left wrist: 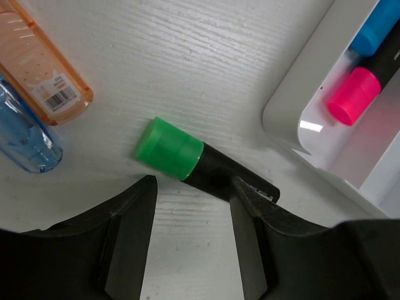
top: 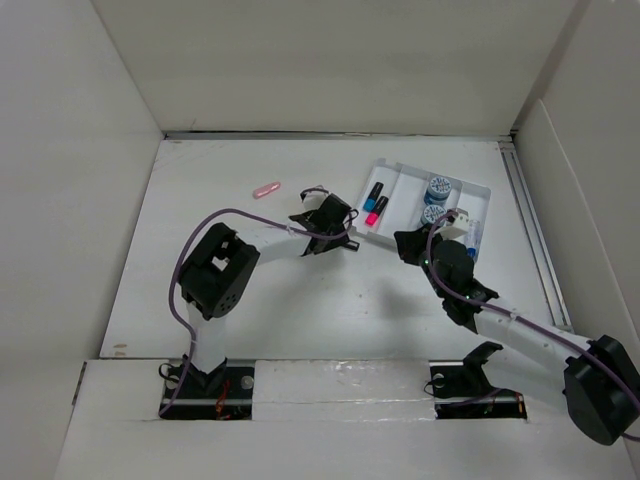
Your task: Organize the desk
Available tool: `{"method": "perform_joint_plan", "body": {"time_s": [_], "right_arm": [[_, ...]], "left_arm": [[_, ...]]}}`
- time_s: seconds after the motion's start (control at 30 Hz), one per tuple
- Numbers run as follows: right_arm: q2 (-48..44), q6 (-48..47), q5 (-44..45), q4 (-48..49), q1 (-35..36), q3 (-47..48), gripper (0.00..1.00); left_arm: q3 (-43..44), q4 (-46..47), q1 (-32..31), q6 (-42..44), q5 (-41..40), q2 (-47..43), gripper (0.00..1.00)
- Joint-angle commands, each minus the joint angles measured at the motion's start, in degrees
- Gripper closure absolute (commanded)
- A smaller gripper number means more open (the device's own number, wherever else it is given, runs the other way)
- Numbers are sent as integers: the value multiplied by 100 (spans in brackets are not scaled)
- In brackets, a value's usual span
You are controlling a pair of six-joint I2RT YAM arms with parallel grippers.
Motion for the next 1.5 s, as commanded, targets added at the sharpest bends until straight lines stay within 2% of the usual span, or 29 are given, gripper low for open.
{"method": "perform_joint_plan", "body": {"time_s": [0.0,0.23,0.3,0.53,0.87,1.0,1.07,1.2,1.27,1.33,1.47], "right_arm": [[-89,-97,-81,296,-45,244,87],[42,-97,-134,357,-45,270,86],[51,-123,-160,305,-45,305,86],[-1,-158,-126,305,-45,288,85],[192,-123,-292,384,-45,331,84],[139,-97,-257,401,-45,297,83],[130,-123,-257,375,-45,305,83],[122,-123,-239,366,-45,305,83],[87,-141,-257,340,-45,314,83],[34,-132,-169,322,-45,305,83],[-1,-132,-195,322,-45,279,83]], "left_arm": [[222,36,16,-171,-124,123,54],[582,-140,16,-136,-421,509,54],[958,-437,16,74,-641,762,54],[1444,-1185,-37,593,-1344,1230,58],[592,-853,-37,1138,-1073,914,74],[240,-624,-90,1349,-915,712,73],[275,-676,-90,1358,-801,729,68],[337,-676,-90,1393,-713,764,65],[345,-667,-90,1420,-721,747,71],[363,-667,-90,1420,-730,651,83],[459,-799,-90,1481,-800,334,89]]}}
